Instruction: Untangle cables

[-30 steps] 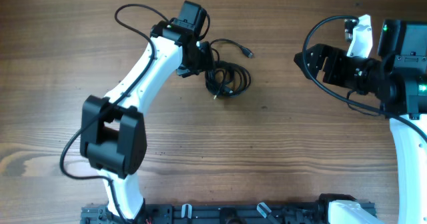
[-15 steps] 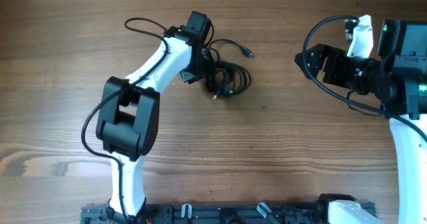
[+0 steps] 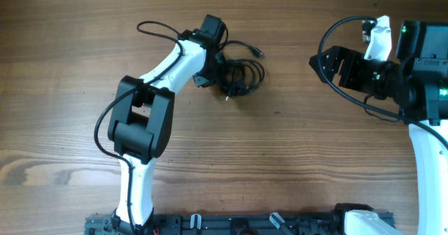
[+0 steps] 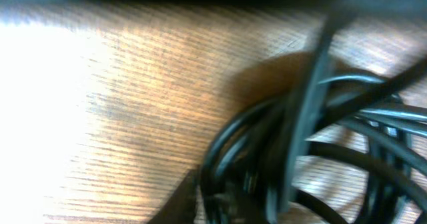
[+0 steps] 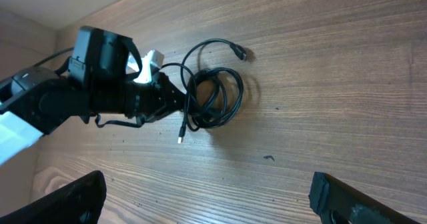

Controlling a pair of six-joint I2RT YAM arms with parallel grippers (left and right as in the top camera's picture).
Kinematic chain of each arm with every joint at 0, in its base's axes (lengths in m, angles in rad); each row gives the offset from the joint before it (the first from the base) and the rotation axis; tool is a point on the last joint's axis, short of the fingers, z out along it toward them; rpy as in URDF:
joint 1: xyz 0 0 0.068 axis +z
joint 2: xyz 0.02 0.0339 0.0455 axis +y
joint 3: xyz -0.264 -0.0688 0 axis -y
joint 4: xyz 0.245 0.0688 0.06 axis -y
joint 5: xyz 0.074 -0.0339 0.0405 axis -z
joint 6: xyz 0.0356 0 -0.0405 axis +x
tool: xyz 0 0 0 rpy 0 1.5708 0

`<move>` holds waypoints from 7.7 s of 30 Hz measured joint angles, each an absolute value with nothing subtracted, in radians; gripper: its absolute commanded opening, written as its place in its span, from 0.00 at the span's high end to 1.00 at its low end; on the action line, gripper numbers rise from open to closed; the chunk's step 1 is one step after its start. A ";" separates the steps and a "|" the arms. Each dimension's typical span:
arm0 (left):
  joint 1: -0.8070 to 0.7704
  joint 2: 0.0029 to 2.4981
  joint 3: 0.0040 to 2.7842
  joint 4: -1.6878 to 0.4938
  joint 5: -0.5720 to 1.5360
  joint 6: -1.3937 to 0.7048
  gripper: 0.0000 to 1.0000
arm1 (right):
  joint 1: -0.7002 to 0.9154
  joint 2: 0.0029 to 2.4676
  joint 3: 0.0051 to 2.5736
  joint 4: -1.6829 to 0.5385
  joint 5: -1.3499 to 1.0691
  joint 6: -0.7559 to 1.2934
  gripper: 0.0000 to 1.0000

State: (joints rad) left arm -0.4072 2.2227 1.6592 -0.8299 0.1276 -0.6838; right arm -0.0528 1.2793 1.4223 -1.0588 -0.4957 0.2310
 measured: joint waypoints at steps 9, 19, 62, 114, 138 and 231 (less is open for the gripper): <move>-0.496 2.227 1.661 -0.802 0.083 -0.708 0.96 | -0.053 1.309 1.422 -1.059 -0.496 0.231 0.00; -0.495 2.169 1.659 -0.804 0.081 -0.579 0.96 | -0.052 1.379 1.422 -1.058 -0.496 0.261 0.00; -0.496 1.670 1.662 -0.803 0.421 -0.717 0.96 | 0.259 1.639 1.422 -0.530 -0.617 0.640 0.79; -0.442 1.670 1.662 -0.807 0.461 -0.452 0.96 | 0.310 1.657 1.423 -0.540 -0.640 0.651 0.69; -0.464 1.670 1.662 -0.999 0.176 -0.565 0.96 | 0.040 1.602 1.422 -0.601 -0.963 0.535 0.96; -0.479 1.843 1.772 -0.715 0.543 -0.482 0.96 | -0.003 1.587 1.420 -0.888 -0.701 0.257 0.23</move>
State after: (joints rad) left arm -0.4793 1.8435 1.7718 -0.7147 0.5430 -0.4820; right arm -0.0029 1.5871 1.4204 -0.8879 -0.7013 0.2565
